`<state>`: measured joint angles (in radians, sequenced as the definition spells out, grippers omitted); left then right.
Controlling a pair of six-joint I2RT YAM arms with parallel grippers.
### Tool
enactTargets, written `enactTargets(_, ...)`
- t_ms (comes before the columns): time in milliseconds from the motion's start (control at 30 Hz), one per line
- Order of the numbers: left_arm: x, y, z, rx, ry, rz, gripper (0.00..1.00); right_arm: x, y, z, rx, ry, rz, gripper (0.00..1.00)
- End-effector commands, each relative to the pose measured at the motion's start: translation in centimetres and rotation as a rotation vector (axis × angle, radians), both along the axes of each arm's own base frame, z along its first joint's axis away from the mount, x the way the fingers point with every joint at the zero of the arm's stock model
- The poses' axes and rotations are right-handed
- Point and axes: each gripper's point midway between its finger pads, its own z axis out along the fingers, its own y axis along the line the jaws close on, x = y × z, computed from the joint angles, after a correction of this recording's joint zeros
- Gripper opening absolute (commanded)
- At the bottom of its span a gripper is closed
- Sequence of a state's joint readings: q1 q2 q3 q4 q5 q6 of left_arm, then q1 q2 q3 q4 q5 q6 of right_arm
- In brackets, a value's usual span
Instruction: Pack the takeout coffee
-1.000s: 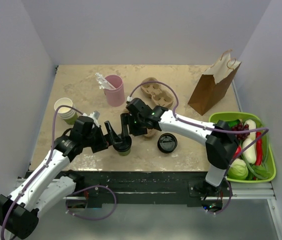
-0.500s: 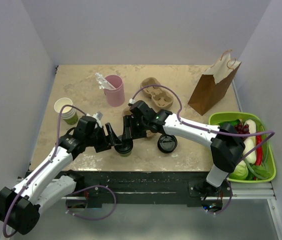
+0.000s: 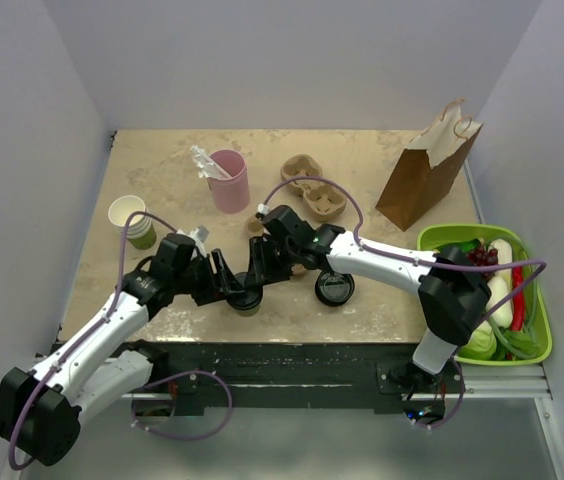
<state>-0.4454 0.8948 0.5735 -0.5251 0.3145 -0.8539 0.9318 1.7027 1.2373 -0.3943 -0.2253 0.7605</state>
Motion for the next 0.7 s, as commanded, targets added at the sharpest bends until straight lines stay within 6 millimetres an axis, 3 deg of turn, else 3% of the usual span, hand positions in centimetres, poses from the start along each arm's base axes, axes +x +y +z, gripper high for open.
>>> enactTargets(0, 0.4, -0.5, -0.7, -0.022, 0.001, -0.004, 0.61, -0.3, 0.4, -0.4, 0.045, -0.006, 0.031, 0.36)
enactTargets(133, 0.7, -0.6, -0.8, -0.026, -0.003, 0.002, 0.61, -0.8, 0.2, -0.5, 0.048, 0.008, 0.035, 0.31)
enactTargets(333, 0.9, -0.6, -0.7, -0.027, -0.008, 0.008, 0.61, -3.0, -0.9, -1.7, 0.083, 0.099, 0.012, 0.13)
enactTargets(467, 0.9, -0.4, -0.6, -0.019, -0.021, 0.012, 0.62, -3.9, -1.8, -1.0, 0.14, 0.142, -0.069, 0.04)
enactTargets(533, 0.9, -0.4, -0.4, -0.021, -0.031, 0.012, 0.63, -4.4, -2.2, -1.5, 0.165, 0.165, -0.098, 0.0)
enactTargets(667, 0.8, -0.5, -0.1, -0.036, -0.046, 0.005, 0.64, -4.4, -2.2, -0.5, 0.245, 0.199, -0.185, 0.0)
